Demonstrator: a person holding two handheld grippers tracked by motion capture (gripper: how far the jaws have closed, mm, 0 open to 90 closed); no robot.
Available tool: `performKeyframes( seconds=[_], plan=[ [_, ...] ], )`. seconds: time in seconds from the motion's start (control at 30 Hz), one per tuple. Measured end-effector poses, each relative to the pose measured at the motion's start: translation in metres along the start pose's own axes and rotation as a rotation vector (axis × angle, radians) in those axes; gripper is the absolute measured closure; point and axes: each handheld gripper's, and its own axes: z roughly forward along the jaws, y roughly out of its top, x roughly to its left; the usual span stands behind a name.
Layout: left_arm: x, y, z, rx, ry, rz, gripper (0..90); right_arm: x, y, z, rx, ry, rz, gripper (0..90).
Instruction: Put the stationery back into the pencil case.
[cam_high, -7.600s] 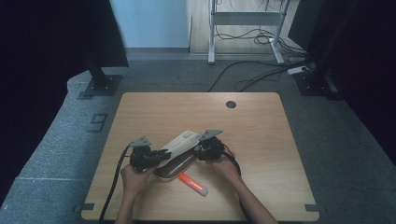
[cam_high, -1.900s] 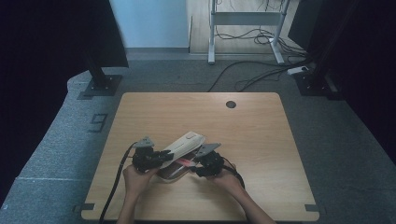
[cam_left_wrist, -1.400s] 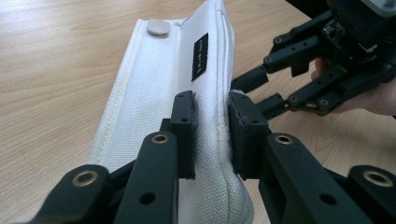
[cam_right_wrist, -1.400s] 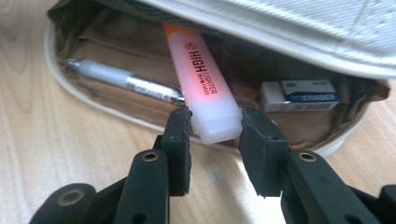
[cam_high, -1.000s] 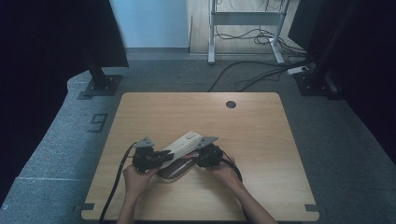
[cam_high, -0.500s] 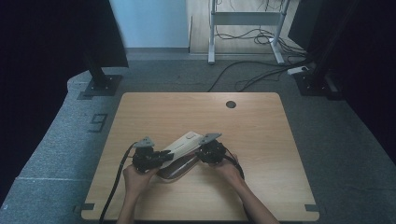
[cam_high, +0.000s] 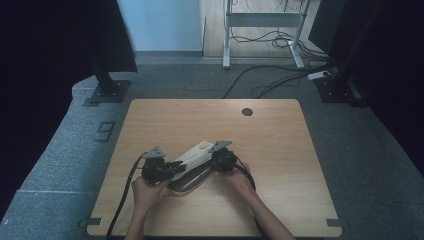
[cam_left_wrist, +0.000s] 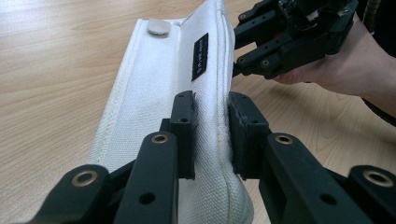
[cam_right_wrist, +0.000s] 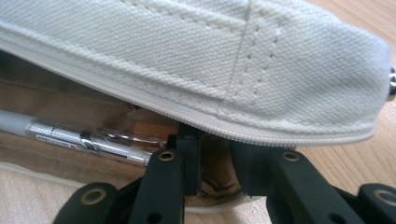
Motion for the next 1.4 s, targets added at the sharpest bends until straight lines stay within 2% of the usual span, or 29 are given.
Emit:
performKeyframes(
  seconds=[0.2, 0.37, 0.9, 1.13, 1.4],
  plan=[
    [0.0, -0.001, 0.002, 0.004, -0.009, 0.009, 70.8, -0.002, -0.003, -0.007, -0.002, 0.006, 0.009, 64.3],
    [-0.001, -0.002, 0.005, 0.009, -0.024, 0.016, 68.4, -0.004, -0.007, -0.019, -0.003, 0.016, 0.004, 59.1],
    [-0.001, -0.007, 0.014, 0.026, -0.029, 0.023, 68.7, -0.015, -0.021, -0.046, -0.007, 0.003, 0.023, 53.9],
    [0.002, -0.005, 0.021, 0.029, -0.003, 0.036, 69.4, -0.019, -0.028, -0.052, -0.009, 0.001, 0.034, 53.4],
    [-0.001, 0.009, 0.033, 0.065, 0.069, 0.088, 69.4, -0.023, -0.037, -0.055, -0.007, -0.002, 0.048, 52.7]
  ],
)
